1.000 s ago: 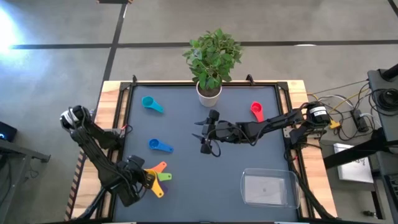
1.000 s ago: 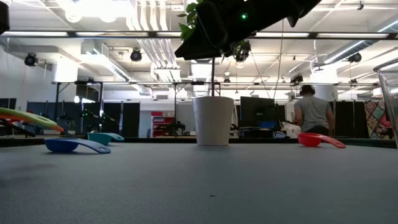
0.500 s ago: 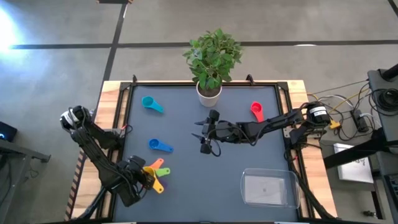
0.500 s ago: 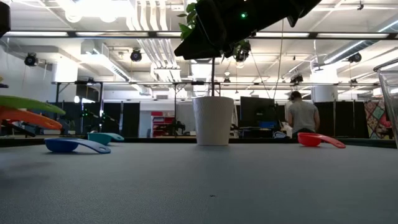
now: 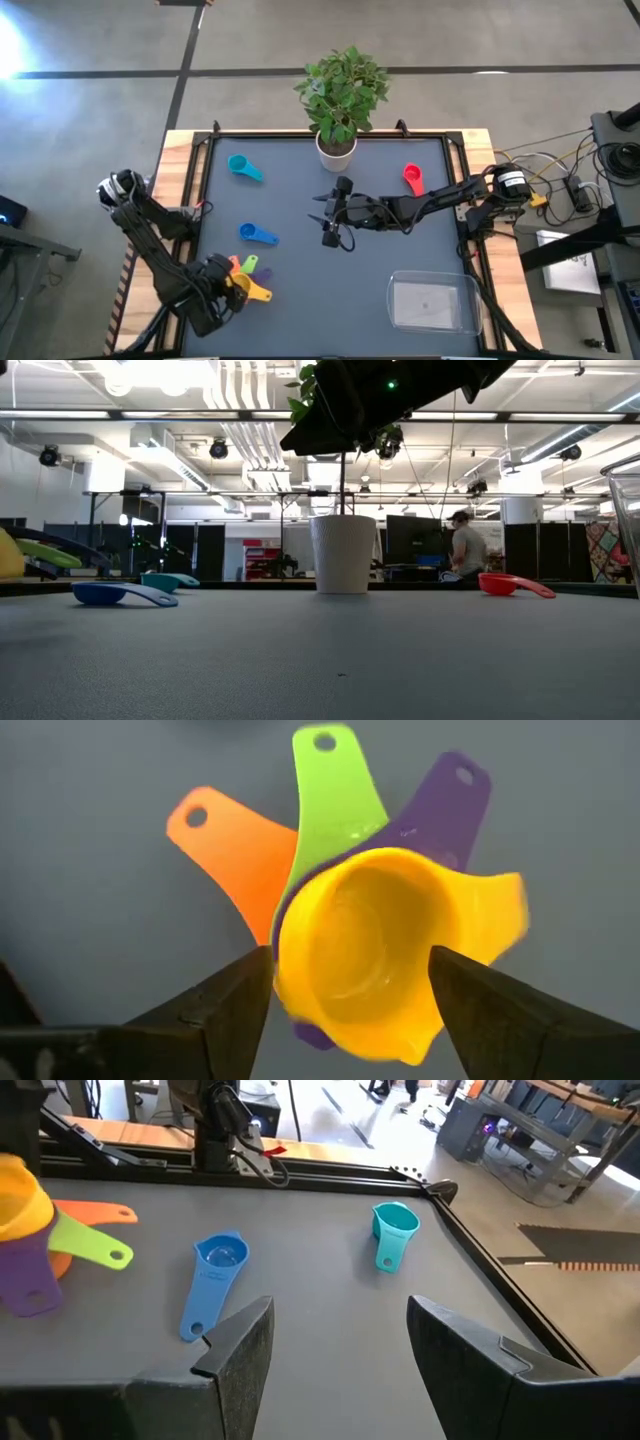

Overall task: Nest measuring cups in basket
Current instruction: Stack the yellow measuring cup on top of the violet measuring cup

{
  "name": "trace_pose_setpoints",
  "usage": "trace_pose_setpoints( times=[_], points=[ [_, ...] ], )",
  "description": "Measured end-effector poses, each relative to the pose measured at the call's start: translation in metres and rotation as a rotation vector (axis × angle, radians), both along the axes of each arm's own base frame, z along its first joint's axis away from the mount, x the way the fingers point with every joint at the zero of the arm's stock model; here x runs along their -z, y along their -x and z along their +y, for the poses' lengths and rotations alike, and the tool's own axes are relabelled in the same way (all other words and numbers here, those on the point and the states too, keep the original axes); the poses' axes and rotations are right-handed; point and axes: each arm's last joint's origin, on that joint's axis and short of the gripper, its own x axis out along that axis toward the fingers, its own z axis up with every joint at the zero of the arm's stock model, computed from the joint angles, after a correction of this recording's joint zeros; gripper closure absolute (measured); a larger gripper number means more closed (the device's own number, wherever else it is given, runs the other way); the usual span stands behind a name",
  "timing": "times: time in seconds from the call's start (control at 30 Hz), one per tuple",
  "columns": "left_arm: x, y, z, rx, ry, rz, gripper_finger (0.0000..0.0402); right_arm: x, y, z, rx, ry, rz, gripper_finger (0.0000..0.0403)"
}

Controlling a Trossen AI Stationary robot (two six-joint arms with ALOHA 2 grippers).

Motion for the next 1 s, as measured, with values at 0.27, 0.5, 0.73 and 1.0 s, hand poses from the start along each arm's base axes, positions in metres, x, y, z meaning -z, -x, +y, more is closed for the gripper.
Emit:
trace_pose_setpoints(
  times=[0.27,0.5,0.73,1.0],
  points=[
    [-0.024,0.000,0.001,0.011,-0.085,-0.027,0.0155,0.000,0.000,0.001,-0.005,-0.001,0.000,0.0183],
    [-0.015,0.001,0.001,0.080,-0.127,-0.007,0.0155,0.000,0.000,0.002,-0.008,-0.001,0.001,0.0183],
    [-0.004,0.004,0.008,0.174,-0.184,0.056,0.0166,0.000,0.000,0.002,-0.008,-0.001,0.001,0.0183],
    [-0.001,0.000,0.012,0.262,-0.215,0.084,0.0197,0.000,0.000,0.002,-0.008,-0.002,0.001,0.0183]
  ],
)
